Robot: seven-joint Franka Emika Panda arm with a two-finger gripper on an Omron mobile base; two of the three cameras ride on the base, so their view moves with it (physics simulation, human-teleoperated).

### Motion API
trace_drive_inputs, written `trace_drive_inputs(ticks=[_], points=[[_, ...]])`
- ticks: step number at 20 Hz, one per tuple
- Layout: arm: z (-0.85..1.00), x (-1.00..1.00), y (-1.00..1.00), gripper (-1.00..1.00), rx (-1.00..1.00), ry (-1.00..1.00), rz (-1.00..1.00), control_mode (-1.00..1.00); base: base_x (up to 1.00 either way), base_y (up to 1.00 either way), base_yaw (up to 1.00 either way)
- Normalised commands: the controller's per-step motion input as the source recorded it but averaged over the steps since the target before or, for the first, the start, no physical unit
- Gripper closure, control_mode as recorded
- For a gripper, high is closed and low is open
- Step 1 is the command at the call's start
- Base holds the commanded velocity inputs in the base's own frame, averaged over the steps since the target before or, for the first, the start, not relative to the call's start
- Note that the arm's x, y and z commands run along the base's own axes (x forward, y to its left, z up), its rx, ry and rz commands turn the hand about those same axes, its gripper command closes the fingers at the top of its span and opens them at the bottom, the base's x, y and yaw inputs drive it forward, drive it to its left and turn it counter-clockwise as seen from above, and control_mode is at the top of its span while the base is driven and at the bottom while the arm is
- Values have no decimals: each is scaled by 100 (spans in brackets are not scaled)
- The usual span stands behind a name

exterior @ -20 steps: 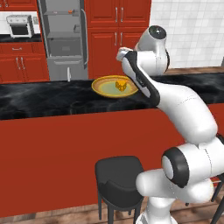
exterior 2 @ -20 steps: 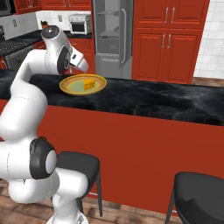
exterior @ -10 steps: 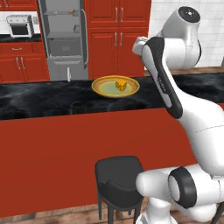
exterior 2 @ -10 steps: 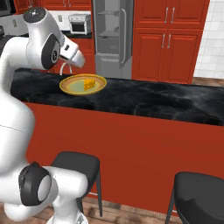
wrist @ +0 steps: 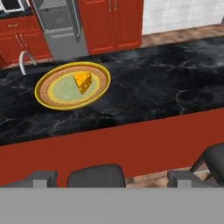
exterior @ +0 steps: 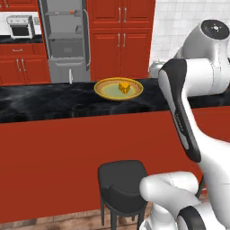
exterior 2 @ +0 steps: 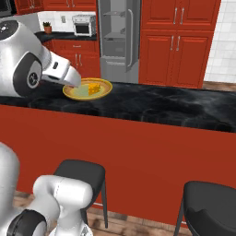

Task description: Take the cheese, steak, and squash from the fridge and place them on the plate on the dining counter to create an appetizer plate.

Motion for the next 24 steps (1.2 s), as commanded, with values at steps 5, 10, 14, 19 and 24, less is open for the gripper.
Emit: trace_drive_inputs(ticks=[5,10,14,19,24], points=[[-36,-100,-9,-100,-2,0,2,-100,0,0,0],[-6,-57,0,-100,0,0,1,-100,0,0,0],[0,-7,0,-100,0,0,0,100,-41,-3,0],[0,0,0,-100,0,0,0,100,-96,-12,-4],[0,0,0,-100,0,0,0,100,-95,-88,-18]])
